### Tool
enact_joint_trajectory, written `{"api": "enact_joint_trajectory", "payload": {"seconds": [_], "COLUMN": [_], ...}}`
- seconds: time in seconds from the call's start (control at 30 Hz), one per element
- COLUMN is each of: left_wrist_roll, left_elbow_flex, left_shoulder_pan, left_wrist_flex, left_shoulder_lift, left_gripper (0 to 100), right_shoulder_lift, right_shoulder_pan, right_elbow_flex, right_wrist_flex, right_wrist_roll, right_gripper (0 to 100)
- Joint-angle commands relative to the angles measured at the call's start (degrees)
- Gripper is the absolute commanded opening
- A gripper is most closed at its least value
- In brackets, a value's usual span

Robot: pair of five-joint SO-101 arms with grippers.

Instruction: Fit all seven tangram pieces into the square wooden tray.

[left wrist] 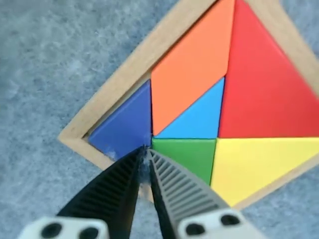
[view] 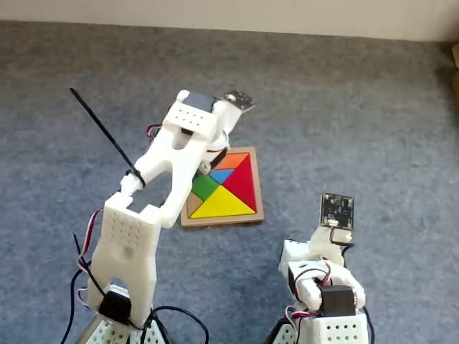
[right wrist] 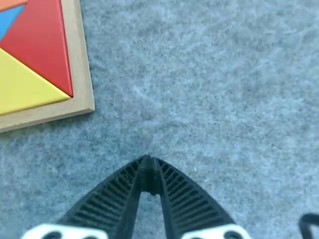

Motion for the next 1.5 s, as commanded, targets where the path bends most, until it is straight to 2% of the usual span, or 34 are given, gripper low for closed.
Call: {"api": "enact_joint_trajectory", "payload": {"seconds": [0.0,0.1,0.17,0.5,0.73,1.2,1.47], "left_wrist_roll": [0.97,2.55,2.81,2.9,2.9,2.55,2.81], "left_elbow_flex": [-1.54,2.59,7.08,40.31,56.92,77.32,80.84], "left_shoulder_pan": [0.04,-0.57,-1.1,-1.89,-4.09,-4.53,-5.67], "left_wrist_flex": [0.26,-0.18,-3.6,-30.68,-46.51,-64.09,-63.47], "left_shoulder_lift": [-6.37,-10.95,-14.55,-39.96,-53.58,-72.04,-84.53], "left_gripper": [1,1,1,1,1,1,1], "right_shoulder_lift": [-0.92,-0.92,-0.92,-0.92,-0.92,-0.75,-0.75], "right_shoulder_pan": [0.31,0.31,0.31,0.31,0.31,0.48,0.57], "right_elbow_flex": [6.9,6.9,6.9,6.9,6.9,6.81,6.81], "right_wrist_flex": [0.48,0.48,0.48,0.48,0.48,0.48,0.48], "right_wrist_roll": [-0.35,-0.35,-0.35,-0.35,-0.35,-0.35,-0.35], "right_gripper": [0.5,0.5,0.5,0.5,0.5,0.5,0.5]}}
